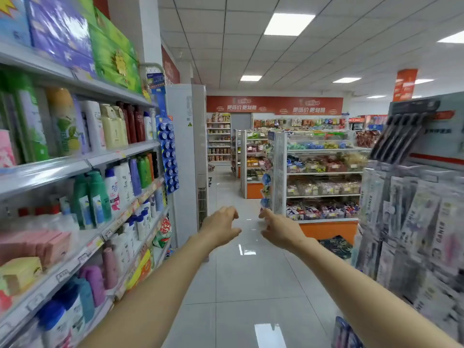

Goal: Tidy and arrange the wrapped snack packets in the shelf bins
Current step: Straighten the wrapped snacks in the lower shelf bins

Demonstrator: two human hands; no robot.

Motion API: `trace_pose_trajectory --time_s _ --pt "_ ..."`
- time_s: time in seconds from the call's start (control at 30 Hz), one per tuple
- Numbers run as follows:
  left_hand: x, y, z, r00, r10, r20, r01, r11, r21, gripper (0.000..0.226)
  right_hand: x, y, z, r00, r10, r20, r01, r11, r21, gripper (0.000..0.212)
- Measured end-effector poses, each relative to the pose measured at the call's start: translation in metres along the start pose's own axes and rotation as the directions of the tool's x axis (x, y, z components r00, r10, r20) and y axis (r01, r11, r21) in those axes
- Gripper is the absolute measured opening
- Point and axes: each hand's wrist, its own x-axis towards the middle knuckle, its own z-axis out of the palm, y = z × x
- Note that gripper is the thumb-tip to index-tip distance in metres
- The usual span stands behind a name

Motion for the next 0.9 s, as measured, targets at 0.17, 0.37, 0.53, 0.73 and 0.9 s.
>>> trace_pose_trajectory --time_s 0.17,0.37,0.53,0.73,0.9 --pt "0.085 -0.043 0.025 0.997 0.038 0.074 -0.038 0.999 -0.001 0.042 0.08 0.029 0.016 0.996 0.091 0.021 -0.091 0.995 -0.028 0.042" --pt "0.197 -0.062 0.058 0.991 0.095 0.093 -0.094 0.995 -0.011 0.04 0.166 0.083 0.038 0.982 0.189 0.009 -0.189 0.982 -0.021 0.042" --pt "0.287 -0.06 0.107 0.982 0.124 0.141 -0.12 0.992 -0.04 0.04 0.235 0.147 0.062 0.963 0.266 0.035 -0.264 0.963 -0.056 0.048" --pt "0.408 -0.054 0.159 0.976 0.141 0.168 -0.131 0.989 -0.068 0.037 0.334 0.238 0.081 0.954 0.291 0.068 -0.285 0.955 -0.081 0.04" --pt "0.504 -0.058 0.19 0.973 0.135 0.186 -0.123 0.99 -0.073 0.038 0.412 0.304 0.088 0.948 0.302 0.096 -0.297 0.953 -0.063 0.044"
